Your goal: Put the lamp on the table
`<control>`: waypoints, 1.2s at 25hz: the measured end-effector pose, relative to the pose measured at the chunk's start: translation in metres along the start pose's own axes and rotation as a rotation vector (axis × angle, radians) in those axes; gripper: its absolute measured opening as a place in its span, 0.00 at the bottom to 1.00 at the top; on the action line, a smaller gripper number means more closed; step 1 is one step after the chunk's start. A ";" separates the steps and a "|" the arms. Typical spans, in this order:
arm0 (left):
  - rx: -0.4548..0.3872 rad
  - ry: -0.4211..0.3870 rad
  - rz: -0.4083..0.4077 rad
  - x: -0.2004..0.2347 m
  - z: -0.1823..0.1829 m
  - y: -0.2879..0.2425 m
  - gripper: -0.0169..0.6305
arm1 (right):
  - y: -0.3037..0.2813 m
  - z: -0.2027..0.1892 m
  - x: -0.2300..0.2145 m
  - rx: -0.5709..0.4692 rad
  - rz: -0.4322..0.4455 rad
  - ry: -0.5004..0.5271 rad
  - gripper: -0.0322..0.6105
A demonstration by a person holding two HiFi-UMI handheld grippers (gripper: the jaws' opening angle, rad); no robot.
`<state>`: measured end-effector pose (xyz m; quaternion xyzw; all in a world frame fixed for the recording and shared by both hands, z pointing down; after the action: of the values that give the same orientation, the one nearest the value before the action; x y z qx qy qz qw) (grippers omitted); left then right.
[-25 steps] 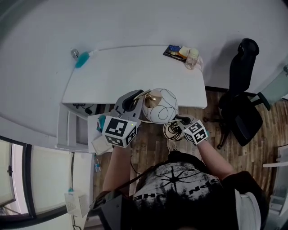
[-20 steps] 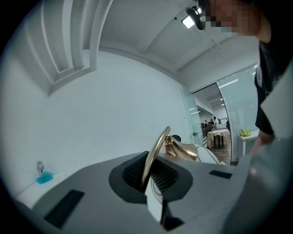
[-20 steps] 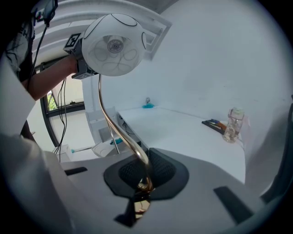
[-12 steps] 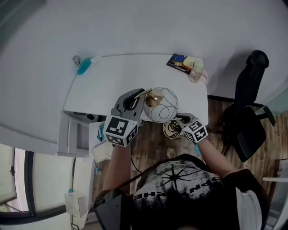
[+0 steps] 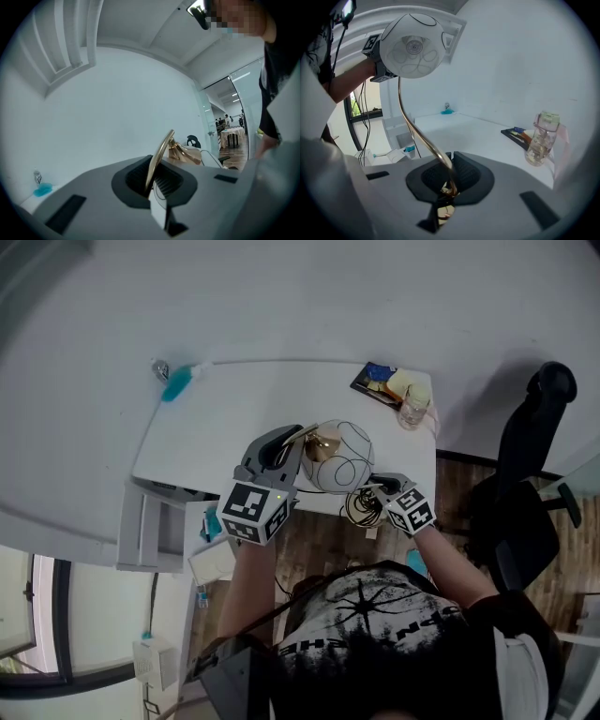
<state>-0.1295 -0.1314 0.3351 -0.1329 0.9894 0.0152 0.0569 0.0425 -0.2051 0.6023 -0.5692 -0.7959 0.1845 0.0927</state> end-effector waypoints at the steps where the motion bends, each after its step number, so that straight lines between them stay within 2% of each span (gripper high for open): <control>1: 0.001 0.000 0.002 0.001 -0.001 -0.003 0.05 | -0.002 0.000 -0.004 -0.001 0.003 0.002 0.08; 11: 0.020 -0.001 0.022 0.016 -0.006 -0.019 0.05 | -0.021 0.005 -0.017 0.000 0.031 -0.008 0.08; 17: 0.017 0.006 0.008 0.038 -0.011 -0.034 0.05 | -0.038 0.011 -0.027 0.005 0.019 -0.017 0.08; 30: 0.013 0.007 -0.130 0.112 -0.019 -0.100 0.05 | -0.097 0.041 -0.066 0.004 -0.098 -0.085 0.08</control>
<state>-0.2124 -0.2577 0.3393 -0.1967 0.9789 0.0044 0.0551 -0.0343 -0.3024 0.6076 -0.5211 -0.8256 0.2051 0.0690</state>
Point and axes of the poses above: the fingertips, and each gripper's own axes: y backward along the fingers, x to its left, z out of its top, the point moved 4 cm from there along y, backward along the fingers, and after that the axes turned 5 degrees about -x, right-handed, at the moved point
